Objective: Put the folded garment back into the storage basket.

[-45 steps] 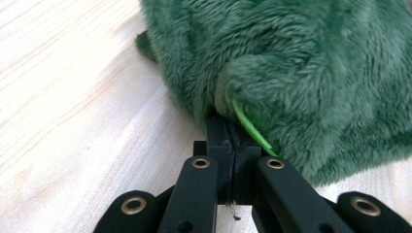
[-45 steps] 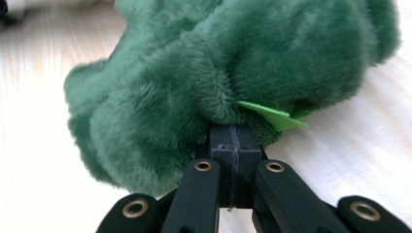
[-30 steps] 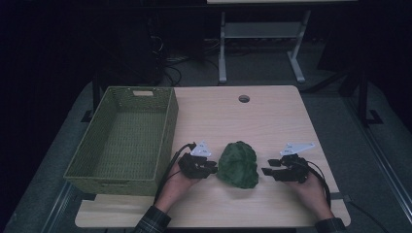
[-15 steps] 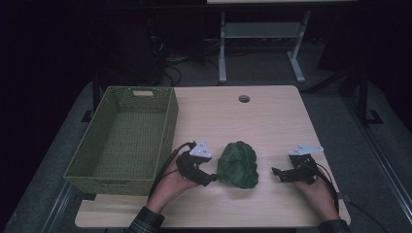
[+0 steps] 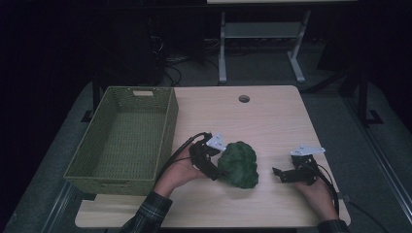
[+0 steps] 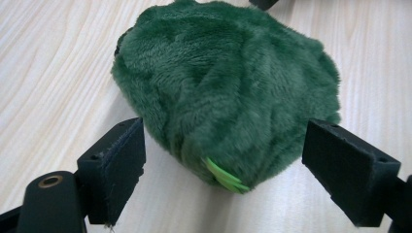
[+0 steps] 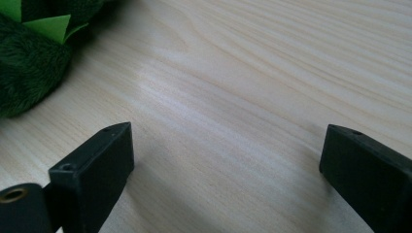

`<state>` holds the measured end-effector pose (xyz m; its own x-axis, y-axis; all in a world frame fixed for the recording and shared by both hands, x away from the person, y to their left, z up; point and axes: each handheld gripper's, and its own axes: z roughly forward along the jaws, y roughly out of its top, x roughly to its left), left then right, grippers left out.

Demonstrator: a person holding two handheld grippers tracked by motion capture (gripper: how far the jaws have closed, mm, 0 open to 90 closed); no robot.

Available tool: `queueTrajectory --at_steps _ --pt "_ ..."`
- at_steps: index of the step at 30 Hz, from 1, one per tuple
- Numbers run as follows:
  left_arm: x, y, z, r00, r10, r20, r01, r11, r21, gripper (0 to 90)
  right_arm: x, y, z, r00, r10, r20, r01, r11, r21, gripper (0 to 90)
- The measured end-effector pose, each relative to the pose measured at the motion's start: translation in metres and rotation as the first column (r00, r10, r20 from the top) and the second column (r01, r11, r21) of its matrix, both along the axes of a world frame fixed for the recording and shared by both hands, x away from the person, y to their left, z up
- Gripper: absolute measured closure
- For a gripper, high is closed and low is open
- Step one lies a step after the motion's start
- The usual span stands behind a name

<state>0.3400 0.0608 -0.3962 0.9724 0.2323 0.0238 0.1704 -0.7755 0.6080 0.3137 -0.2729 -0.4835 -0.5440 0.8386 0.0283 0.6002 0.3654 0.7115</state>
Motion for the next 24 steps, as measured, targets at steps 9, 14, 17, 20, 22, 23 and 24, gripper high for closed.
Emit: queueTrajectory --at_steps 9,14,17,20,22,23,24 --pt "0.011 -0.018 -0.009 0.9968 -0.078 -0.018 0.079 0.9943 0.072 14.0 0.0 0.0 0.0 1.0 -0.006 0.003 0.006 1.0 0.001 6.7" --pt "0.014 -0.025 -0.015 0.9935 -0.109 -0.032 0.111 0.9911 0.074 13.4 0.0 -0.001 0.0 1.0 -0.008 0.003 0.008 1.0 0.002 7.0" --pt "0.017 -0.029 -0.019 0.9918 -0.123 -0.036 0.125 0.9889 0.08 12.9 0.0 -0.001 0.0 1.0 -0.008 0.003 0.008 1.0 0.002 7.1" --pt "0.018 -0.032 -0.024 0.9898 -0.138 -0.035 0.141 0.9857 0.092 12.8 0.0 -0.001 0.0 1.0 -0.009 0.003 0.009 1.0 0.002 7.2" --pt "0.019 -0.035 -0.028 0.9881 -0.149 -0.037 0.153 0.9832 0.1 12.8 0.0 -0.001 0.0 1.0 -0.009 0.003 0.009 1.0 0.003 7.2" --pt "0.019 -0.036 -0.031 0.9877 -0.152 -0.036 0.155 0.982 0.108 12.7 0.0 -0.001 0.0 1.0 -0.009 0.003 0.009 1.0 0.002 7.2" --pt "0.02 -0.037 -0.033 0.9865 -0.16 -0.033 0.163 0.9797 0.117 12.7 0.0 -0.001 0.0 1.0 -0.009 0.003 0.009 1.0 0.003 7.2"
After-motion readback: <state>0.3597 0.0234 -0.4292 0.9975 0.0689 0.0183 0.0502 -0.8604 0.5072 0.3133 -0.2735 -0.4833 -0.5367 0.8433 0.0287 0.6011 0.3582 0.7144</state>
